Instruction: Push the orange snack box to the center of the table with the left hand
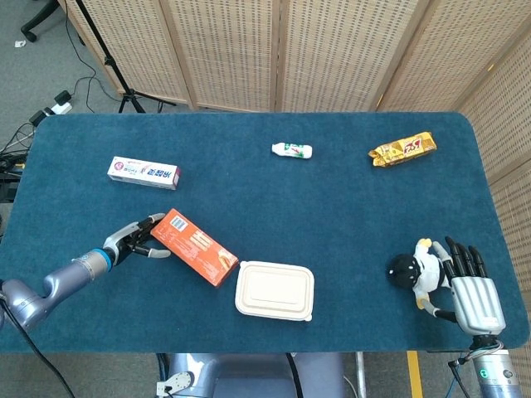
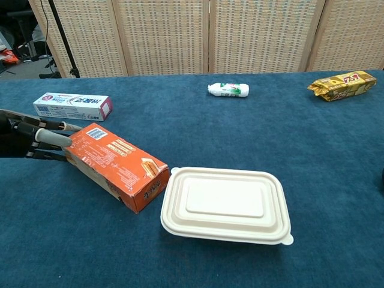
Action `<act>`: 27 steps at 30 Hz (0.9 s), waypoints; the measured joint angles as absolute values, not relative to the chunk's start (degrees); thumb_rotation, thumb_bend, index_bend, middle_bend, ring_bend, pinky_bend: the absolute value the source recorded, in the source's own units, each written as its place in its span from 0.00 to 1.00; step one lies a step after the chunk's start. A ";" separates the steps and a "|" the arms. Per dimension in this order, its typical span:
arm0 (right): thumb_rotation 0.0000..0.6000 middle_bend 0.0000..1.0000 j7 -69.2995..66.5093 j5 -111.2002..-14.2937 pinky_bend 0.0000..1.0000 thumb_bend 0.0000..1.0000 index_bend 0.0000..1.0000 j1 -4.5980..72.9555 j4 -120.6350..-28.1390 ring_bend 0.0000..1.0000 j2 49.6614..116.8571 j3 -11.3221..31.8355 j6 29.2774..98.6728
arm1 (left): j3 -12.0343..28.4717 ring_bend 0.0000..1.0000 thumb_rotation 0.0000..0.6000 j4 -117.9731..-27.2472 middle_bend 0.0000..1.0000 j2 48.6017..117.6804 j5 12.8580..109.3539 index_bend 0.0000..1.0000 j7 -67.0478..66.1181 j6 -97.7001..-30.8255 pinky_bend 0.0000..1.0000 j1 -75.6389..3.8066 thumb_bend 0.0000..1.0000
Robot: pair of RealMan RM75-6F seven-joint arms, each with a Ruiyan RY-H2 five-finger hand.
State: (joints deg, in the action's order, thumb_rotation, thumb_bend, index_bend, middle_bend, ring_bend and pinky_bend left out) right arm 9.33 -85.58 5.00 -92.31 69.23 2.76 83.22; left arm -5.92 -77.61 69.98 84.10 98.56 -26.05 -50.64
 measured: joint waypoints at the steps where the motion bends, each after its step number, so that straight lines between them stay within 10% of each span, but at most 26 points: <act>1: 1.00 0.00 9.37 -85.60 0.00 0.05 0.02 5.02 -92.31 0.00 69.26 2.73 83.17 | -5.65 0.00 1.00 -77.62 0.00 70.01 83.86 0.00 98.20 -25.86 0.00 -50.64 0.02; 27: 1.00 0.00 8.84 -85.74 0.00 0.05 0.02 4.93 -92.46 0.00 68.98 2.80 83.58 | -0.64 0.00 1.00 -84.94 0.00 63.12 79.40 0.00 84.99 -23.88 0.00 -47.31 0.02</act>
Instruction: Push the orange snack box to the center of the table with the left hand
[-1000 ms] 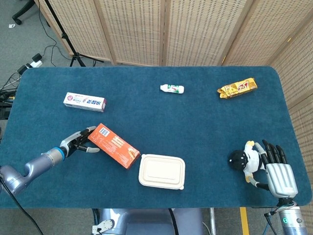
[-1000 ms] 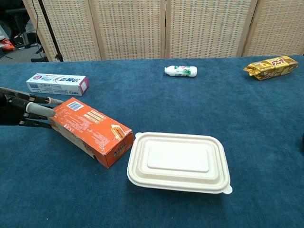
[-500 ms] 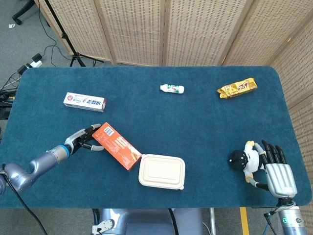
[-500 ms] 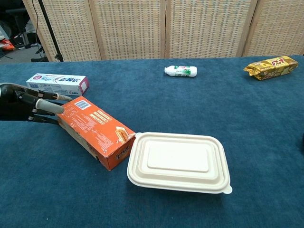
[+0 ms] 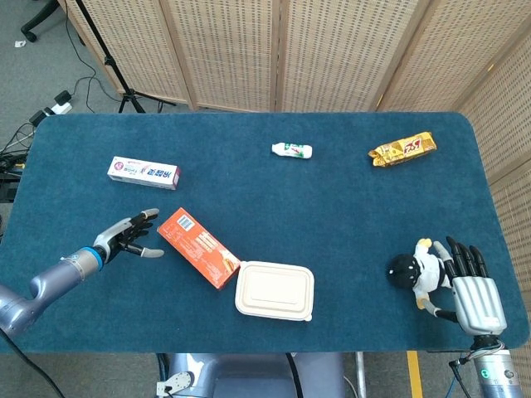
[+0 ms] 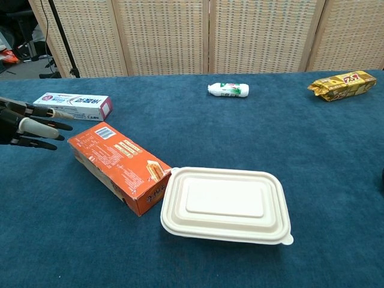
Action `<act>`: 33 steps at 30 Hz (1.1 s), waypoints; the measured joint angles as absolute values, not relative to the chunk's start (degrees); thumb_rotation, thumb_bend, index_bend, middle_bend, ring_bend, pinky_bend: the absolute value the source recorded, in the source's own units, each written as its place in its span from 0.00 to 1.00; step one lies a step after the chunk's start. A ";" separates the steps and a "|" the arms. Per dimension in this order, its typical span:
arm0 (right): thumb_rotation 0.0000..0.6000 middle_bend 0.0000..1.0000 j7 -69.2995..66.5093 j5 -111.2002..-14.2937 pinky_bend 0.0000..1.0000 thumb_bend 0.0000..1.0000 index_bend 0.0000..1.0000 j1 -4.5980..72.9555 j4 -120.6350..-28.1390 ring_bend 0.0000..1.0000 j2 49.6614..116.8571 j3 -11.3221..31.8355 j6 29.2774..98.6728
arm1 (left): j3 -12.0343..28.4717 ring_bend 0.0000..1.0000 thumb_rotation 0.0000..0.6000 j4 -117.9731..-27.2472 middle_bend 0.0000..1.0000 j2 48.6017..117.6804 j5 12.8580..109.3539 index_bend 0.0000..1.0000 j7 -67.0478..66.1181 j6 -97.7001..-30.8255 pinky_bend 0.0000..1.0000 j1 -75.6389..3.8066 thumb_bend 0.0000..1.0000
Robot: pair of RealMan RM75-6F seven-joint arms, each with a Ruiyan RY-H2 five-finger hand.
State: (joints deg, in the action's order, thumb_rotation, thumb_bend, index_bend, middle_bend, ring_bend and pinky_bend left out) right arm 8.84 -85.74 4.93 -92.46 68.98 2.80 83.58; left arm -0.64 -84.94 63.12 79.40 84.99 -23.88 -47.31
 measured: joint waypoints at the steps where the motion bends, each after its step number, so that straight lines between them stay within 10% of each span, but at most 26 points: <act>1: 1.00 0.00 8.85 -85.79 0.00 0.05 0.02 4.91 -92.48 0.00 68.98 2.77 83.61 | -0.65 0.00 1.00 -85.40 0.00 62.57 79.44 0.00 84.58 -23.86 0.00 -47.15 0.02; 20: 1.00 0.00 8.36 -85.83 0.00 0.05 0.02 4.86 -92.65 0.00 68.73 2.76 83.61 | -0.93 0.00 1.00 -97.96 0.00 56.96 81.96 0.00 69.61 -27.61 0.00 -44.38 0.02; 33: 1.00 0.00 8.50 -85.96 0.00 0.05 0.02 4.90 -92.64 0.00 68.85 2.67 83.54 | -0.14 0.00 1.00 -99.87 0.00 62.95 71.49 0.00 32.42 -41.70 0.00 -41.09 0.03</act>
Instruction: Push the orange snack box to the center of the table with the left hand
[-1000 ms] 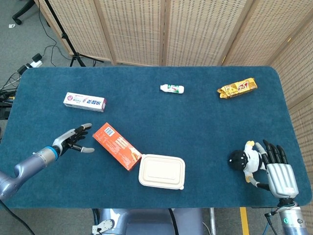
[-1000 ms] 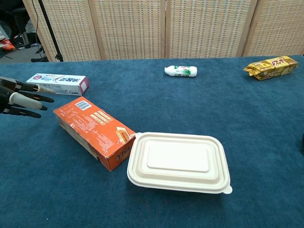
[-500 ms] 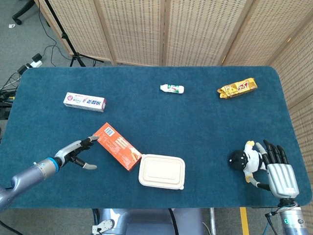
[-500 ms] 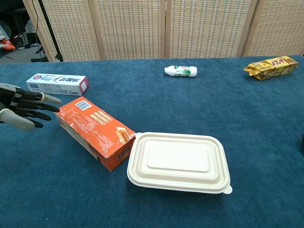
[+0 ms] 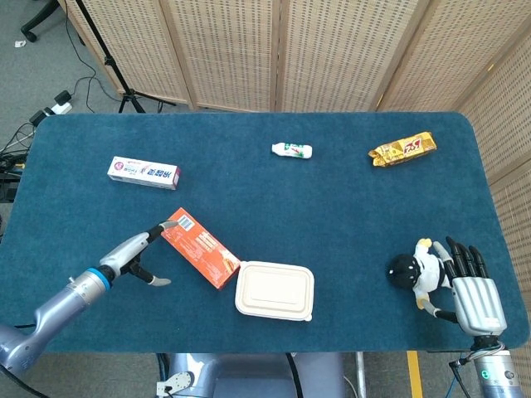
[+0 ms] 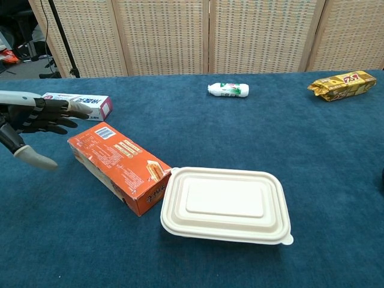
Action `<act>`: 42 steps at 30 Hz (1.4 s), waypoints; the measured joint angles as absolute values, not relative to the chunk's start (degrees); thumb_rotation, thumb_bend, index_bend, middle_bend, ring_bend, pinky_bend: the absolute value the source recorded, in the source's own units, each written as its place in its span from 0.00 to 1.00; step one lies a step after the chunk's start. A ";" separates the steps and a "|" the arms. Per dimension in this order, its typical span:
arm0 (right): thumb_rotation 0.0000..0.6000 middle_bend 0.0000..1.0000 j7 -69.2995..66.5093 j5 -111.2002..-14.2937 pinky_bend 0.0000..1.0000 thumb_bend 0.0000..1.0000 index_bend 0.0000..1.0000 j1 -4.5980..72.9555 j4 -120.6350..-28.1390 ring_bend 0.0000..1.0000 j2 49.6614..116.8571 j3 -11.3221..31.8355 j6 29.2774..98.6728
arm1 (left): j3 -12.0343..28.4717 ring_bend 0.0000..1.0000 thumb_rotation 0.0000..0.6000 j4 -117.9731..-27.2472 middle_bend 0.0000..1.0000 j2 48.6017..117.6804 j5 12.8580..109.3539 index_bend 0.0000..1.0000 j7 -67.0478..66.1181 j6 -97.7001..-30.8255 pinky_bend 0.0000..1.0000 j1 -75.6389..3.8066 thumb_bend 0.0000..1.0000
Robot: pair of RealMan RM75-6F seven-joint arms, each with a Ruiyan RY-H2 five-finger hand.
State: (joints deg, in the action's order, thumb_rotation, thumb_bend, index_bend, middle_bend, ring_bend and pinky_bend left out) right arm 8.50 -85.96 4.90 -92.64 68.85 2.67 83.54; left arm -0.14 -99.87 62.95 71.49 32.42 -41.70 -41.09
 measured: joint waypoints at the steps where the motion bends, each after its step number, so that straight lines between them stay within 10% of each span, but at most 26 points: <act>1: 1.00 0.00 8.45 -85.99 0.00 0.05 0.02 4.88 -92.65 0.00 68.84 2.67 83.63 | -0.12 0.00 1.00 -100.03 0.00 63.64 70.66 0.00 28.53 -43.10 0.00 -40.95 0.03; 15: 1.00 0.00 7.43 -84.75 0.00 0.05 0.02 5.04 -91.98 0.00 68.78 3.30 83.13 | 0.54 0.00 1.00 -101.71 0.00 75.09 64.27 0.00 -21.35 -61.66 0.00 -40.86 0.06; 42: 1.00 0.00 5.72 -81.50 0.00 0.05 0.02 5.77 -90.07 0.00 69.27 4.65 81.25 | 1.65 0.00 1.00 -97.70 0.00 83.92 58.96 0.00 -30.69 -52.44 0.00 -46.67 0.06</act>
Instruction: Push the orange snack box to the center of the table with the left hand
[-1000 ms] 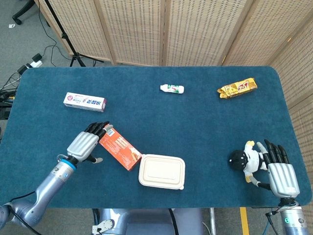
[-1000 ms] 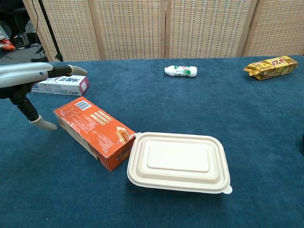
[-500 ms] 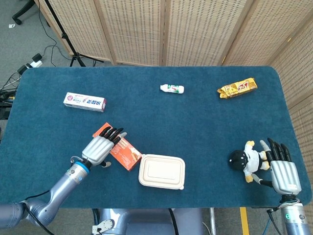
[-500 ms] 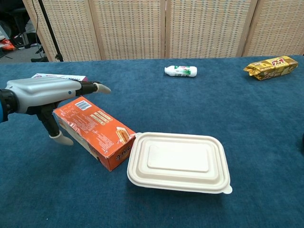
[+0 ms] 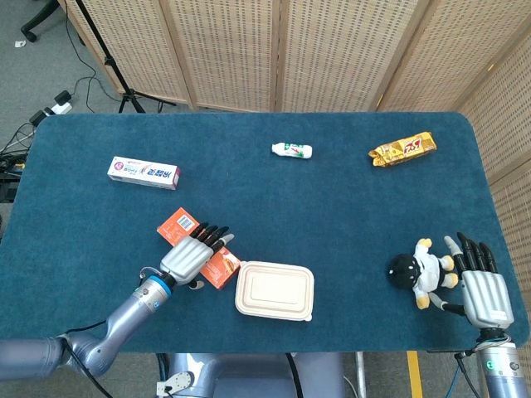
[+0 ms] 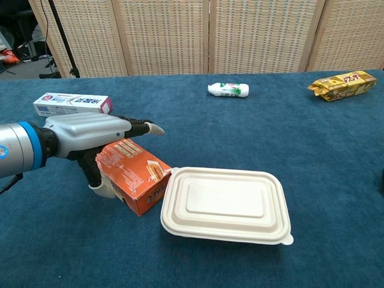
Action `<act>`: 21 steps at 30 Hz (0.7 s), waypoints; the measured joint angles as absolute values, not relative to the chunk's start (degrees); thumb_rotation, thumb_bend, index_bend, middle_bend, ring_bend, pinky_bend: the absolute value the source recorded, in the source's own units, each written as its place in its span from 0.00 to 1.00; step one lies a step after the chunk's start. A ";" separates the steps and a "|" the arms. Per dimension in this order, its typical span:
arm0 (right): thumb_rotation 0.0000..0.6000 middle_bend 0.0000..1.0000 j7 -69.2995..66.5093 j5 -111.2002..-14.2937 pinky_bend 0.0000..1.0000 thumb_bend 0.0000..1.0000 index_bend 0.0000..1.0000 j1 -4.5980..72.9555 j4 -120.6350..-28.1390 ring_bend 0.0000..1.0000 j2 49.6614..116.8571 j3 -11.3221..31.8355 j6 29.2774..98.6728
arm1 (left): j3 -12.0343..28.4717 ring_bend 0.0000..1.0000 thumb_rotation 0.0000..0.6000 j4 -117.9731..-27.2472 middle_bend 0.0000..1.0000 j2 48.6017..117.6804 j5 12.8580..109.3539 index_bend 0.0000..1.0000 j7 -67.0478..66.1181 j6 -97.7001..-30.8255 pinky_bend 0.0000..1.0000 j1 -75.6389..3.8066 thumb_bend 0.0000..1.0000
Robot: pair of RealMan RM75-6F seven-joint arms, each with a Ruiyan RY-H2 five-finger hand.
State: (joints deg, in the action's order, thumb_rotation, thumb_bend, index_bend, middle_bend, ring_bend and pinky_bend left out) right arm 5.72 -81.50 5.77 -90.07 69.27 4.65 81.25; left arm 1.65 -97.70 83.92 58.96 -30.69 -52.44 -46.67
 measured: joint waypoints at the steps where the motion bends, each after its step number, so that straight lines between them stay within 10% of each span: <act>1: 1.00 0.00 5.62 -81.45 0.00 0.05 0.02 5.77 -90.04 0.00 69.25 4.68 81.27 | 1.72 0.00 1.00 -97.29 0.00 84.31 58.54 0.00 -31.10 -52.39 0.00 -46.84 0.06; 21: 1.00 0.00 4.95 -80.04 0.00 0.05 0.02 6.27 -89.04 0.00 69.53 4.94 79.79 | 4.73 0.00 1.00 -88.36 0.00 89.55 53.28 0.00 -32.69 -52.65 0.00 -48.81 0.10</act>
